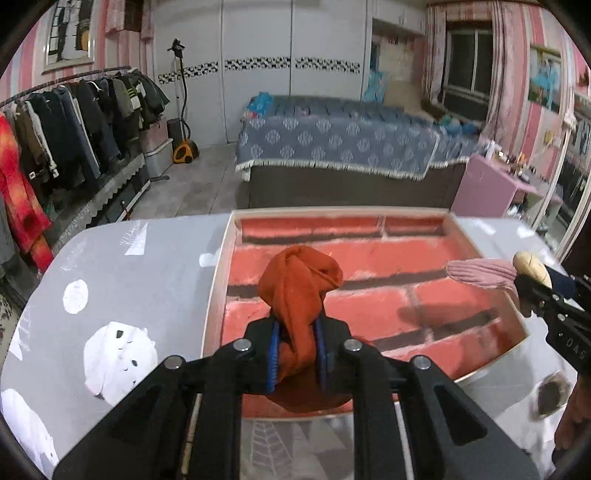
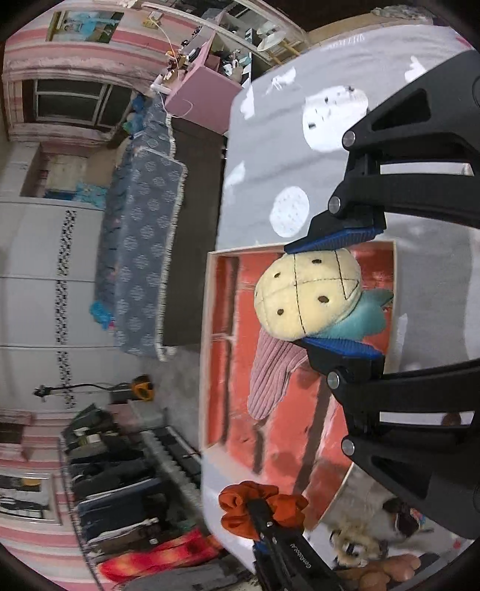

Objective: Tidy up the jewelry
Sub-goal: 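Carry the scrunchie and plush keychain with both tools over the brick-pattern tray, then open both tools to drop the scrunchie and keychain into the tray, then withdraw both tools from the tray toward the remaining accessories, then grasp the rainbow hair claw with the left tool while the right tool grasps the braided black charm, then lift and carry the hair claw and black charm with both tools into the tray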

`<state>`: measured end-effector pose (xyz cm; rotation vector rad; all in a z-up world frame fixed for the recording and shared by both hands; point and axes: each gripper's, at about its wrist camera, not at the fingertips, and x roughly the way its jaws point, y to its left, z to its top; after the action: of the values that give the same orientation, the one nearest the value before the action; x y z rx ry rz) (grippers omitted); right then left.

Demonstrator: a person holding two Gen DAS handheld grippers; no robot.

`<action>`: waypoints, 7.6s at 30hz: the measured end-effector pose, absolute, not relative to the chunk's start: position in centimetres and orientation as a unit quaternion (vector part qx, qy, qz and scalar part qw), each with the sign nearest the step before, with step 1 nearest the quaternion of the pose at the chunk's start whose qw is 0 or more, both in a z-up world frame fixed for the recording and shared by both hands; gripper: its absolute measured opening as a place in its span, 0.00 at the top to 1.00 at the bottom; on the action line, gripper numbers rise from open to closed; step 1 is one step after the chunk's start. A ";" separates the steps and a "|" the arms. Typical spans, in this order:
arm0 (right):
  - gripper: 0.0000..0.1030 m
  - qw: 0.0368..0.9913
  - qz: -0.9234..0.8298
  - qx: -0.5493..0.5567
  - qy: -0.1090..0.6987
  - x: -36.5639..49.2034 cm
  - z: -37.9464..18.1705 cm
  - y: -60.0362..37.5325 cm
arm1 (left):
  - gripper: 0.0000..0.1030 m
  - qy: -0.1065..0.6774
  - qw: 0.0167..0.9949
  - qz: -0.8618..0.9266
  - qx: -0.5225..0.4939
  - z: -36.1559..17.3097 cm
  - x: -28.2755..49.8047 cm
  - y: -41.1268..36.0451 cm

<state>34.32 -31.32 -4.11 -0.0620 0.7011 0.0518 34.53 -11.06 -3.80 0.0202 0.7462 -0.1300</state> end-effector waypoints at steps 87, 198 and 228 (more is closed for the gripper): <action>0.21 0.934 0.002 -0.027 0.357 7.8 -9.4 -35.1 | 0.21 0.357 0.933 -0.034 0.002 -7.6 6.0 -1.8; 0.82 0.967 0.064 -0.018 0.246 5.1 3.3 -35.3 | 0.96 0.265 0.960 -0.095 0.001 3.1 6.4 -6.1; 0.84 0.964 0.088 -0.033 0.249 11.4 2.9 -33.4 | 0.96 0.265 0.959 -0.098 0.012 3.9 13.8 -7.2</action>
<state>11.37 -33.39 2.94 -0.0667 0.5031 0.1783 13.78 -7.25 3.88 0.0246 0.5381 -0.1977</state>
